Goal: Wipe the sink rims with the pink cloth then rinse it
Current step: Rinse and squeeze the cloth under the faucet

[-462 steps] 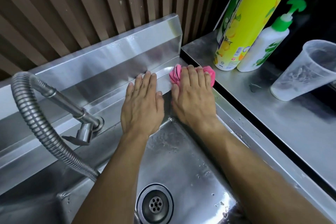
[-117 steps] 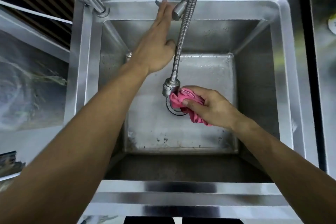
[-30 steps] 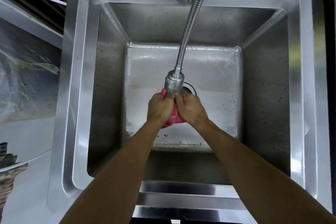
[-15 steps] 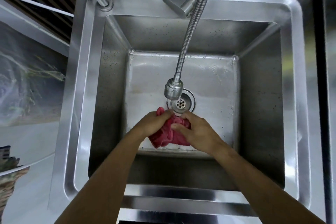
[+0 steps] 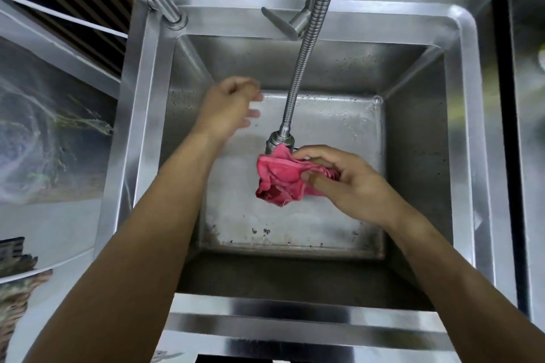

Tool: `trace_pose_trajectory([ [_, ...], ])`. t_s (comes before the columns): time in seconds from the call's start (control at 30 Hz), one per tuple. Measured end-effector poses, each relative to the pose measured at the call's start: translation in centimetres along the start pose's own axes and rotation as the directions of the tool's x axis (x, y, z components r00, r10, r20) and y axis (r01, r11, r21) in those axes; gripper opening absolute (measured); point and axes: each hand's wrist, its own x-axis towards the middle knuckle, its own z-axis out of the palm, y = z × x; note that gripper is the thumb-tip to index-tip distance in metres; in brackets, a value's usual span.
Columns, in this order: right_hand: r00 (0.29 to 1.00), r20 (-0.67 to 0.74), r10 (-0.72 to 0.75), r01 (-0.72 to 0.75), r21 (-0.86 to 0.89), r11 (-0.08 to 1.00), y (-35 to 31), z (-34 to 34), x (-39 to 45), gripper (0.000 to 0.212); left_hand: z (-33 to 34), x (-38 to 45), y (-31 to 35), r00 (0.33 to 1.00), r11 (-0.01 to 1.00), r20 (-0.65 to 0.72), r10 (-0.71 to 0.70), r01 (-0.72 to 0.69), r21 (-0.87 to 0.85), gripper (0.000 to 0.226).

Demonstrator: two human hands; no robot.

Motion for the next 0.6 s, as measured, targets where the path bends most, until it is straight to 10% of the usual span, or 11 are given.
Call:
trace_pose_trajectory([
  [0.47, 0.998, -0.060, 0.005, -0.013, -0.140, 0.990, -1.5, -1.1, 1.3, 0.031, 5.9, 3.2, 4.6, 0.990, 0.928, -0.094, 0.106, -0.133, -0.349, 0.025],
  [0.6, 0.996, -0.087, -0.034, 0.027, -0.076, 0.997, -1.7, -0.7, 1.4, 0.031, 5.5, 3.6, 4.1, 0.931, 0.914, -0.168, 0.323, -0.353, -0.200, 0.029],
])
